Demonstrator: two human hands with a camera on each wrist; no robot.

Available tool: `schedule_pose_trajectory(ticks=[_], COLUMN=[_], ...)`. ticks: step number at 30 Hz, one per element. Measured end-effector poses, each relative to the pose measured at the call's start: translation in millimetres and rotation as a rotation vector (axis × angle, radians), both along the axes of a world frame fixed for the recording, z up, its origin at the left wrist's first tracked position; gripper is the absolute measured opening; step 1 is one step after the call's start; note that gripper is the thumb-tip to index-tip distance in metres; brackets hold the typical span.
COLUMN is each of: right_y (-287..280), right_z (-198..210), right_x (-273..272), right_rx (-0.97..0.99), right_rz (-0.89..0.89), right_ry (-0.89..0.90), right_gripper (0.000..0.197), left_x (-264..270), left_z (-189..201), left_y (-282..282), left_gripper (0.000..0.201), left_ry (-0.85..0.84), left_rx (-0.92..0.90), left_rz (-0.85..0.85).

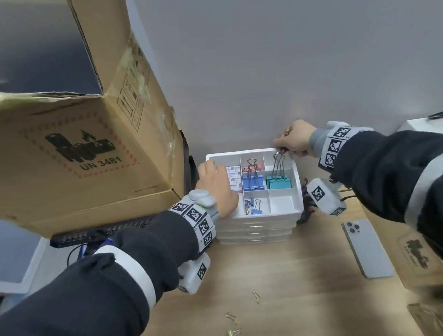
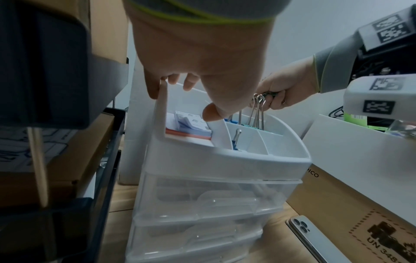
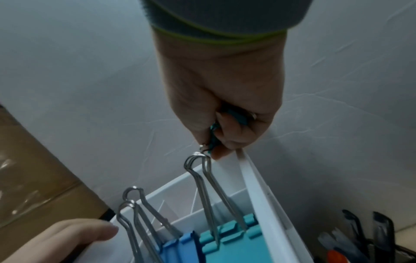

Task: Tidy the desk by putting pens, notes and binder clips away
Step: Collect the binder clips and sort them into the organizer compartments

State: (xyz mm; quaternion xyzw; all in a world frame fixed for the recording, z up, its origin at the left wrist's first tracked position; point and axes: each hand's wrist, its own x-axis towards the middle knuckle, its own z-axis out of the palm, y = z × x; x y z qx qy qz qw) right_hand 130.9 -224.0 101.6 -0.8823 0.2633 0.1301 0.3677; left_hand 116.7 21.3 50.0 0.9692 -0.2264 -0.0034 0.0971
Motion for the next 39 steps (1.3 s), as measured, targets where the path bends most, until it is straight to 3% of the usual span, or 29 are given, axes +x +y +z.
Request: schedule_pose_trajectory(ticks=[4,9,23,39], right_y=[5.0,14.5,35.7,47.1], right_z=[-2.0,2.8,25.5,31.9], right_x=[5.2,4.6,2.3,1.4], right_rx=[-0.19,-0.304,-0.384,-0.402], right_rz=[0.135,0.2,0.197,0.141], right_ry=[-0.001,0.03,0.276,0.283], right_gripper=[0.027,0.028,0.013,0.011], left_x=[2.7,0.8,-1.5,-0.4], left_z=[-7.1,-6.5,-1.2,-1.6], left_y=[-0.7,-3.1,1.7,2.3], left_gripper=[0.04,0.04,0.034,0.035], left_ry=[-0.05,-0.059,0.055,0.061], left_rx=[0.04,0.055,0.051,0.053], left_rz=[-0.011,0.002,-0.005,-0.002])
